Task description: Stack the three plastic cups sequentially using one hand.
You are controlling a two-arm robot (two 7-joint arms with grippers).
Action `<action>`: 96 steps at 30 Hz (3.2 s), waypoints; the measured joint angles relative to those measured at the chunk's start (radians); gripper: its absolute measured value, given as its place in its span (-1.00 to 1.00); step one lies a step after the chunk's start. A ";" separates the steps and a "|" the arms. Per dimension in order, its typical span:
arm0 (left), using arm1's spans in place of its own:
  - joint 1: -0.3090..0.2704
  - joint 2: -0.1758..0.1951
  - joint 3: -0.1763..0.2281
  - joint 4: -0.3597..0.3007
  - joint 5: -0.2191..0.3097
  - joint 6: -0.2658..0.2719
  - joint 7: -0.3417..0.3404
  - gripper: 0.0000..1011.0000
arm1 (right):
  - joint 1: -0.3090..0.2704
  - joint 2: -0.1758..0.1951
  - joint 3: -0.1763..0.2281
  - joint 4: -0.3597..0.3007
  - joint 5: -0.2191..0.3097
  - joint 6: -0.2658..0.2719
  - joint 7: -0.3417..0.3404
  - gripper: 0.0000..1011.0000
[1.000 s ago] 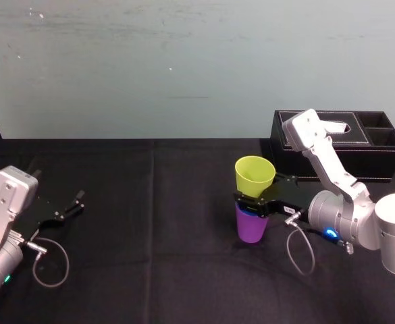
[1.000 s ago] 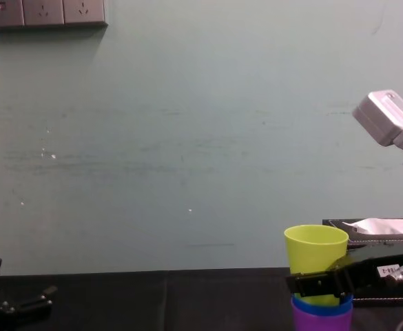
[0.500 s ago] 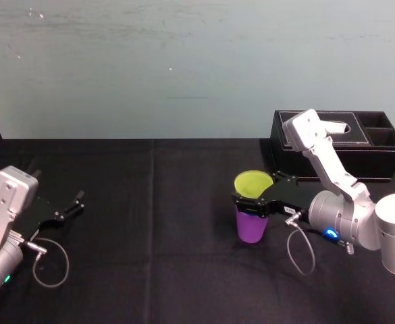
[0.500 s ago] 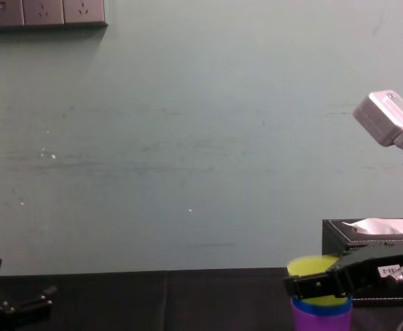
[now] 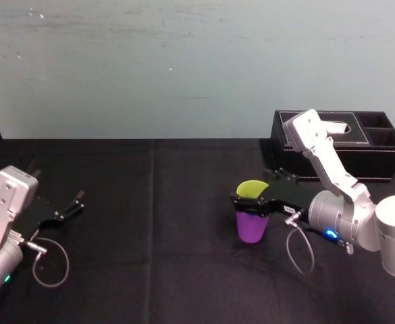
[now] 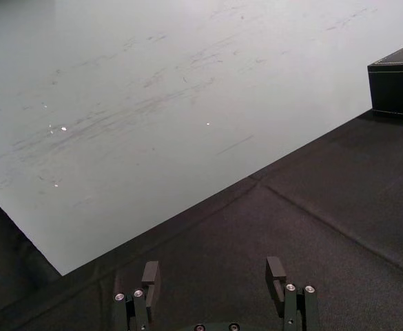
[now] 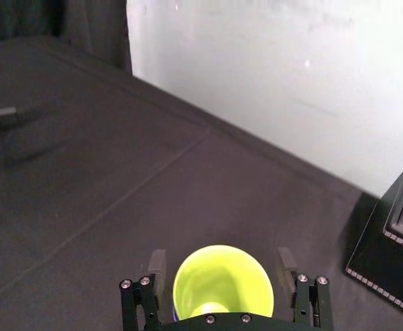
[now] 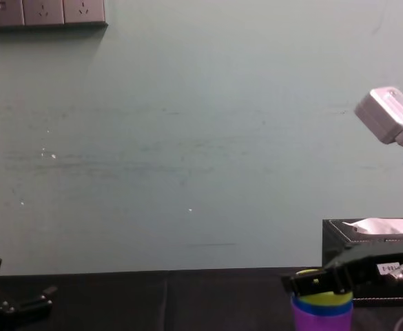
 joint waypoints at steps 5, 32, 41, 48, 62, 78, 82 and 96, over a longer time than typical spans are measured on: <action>0.000 0.000 0.000 0.000 0.000 0.000 0.000 0.98 | -0.034 -0.005 0.019 -0.035 -0.018 -0.077 -0.030 0.98; 0.000 0.000 0.000 0.000 0.000 0.000 0.000 0.98 | -0.434 -0.159 0.233 -0.138 -0.102 -0.499 -0.364 0.98; 0.000 0.000 0.000 0.000 0.000 0.000 0.000 0.98 | -0.459 -0.228 0.264 -0.115 -0.126 -0.443 -0.437 0.98; 0.000 0.000 0.000 0.000 0.000 0.000 0.000 0.98 | -0.452 -0.238 0.266 -0.110 -0.127 -0.417 -0.427 0.98; 0.000 0.000 0.000 0.000 0.000 0.000 0.000 0.98 | -0.451 -0.235 0.264 -0.110 -0.127 -0.419 -0.425 0.98; 0.000 0.000 0.000 0.000 0.000 0.000 0.000 0.98 | -0.450 -0.233 0.263 -0.111 -0.126 -0.420 -0.425 0.98; 0.000 0.000 0.000 0.000 0.000 0.000 0.000 0.98 | -0.450 -0.233 0.263 -0.111 -0.126 -0.420 -0.425 0.98; 0.000 0.000 0.000 0.000 0.000 0.000 0.000 0.98 | -0.450 -0.233 0.263 -0.111 -0.126 -0.420 -0.425 0.98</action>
